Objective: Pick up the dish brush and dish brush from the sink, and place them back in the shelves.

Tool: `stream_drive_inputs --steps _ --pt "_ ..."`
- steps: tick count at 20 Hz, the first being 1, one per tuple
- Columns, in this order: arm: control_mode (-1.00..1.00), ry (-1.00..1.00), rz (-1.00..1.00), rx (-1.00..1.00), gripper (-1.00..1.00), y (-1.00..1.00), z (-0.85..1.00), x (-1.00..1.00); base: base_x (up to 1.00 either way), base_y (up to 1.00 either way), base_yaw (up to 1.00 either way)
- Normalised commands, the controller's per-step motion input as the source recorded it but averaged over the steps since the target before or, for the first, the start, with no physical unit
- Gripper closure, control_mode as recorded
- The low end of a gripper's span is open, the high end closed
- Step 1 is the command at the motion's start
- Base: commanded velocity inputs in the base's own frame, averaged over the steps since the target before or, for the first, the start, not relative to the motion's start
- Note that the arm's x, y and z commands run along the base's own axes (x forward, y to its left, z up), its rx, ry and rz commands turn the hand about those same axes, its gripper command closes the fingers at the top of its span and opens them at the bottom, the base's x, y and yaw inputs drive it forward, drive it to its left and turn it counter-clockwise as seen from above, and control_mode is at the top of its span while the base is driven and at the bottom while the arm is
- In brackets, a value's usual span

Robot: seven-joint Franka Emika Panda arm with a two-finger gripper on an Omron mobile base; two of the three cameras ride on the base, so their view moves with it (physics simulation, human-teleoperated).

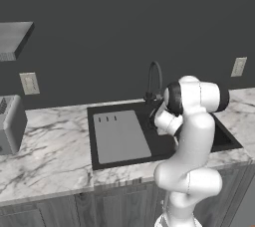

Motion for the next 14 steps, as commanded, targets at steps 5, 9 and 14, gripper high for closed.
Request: stream_drive_inputs --steps 5,9,14 --pt "-1.00 0.00 0.00 0.00 1.00 -0.14 0.84 -0.15 0.00 0.00 0.00" --pt "-1.00 -0.01 0.00 0.00 1.00 -0.01 0.84 -0.18 0.00 0.00 0.00" --pt "-1.00 -0.02 0.00 0.00 1.00 0.00 0.88 -0.19 0.00 0.00 0.00"
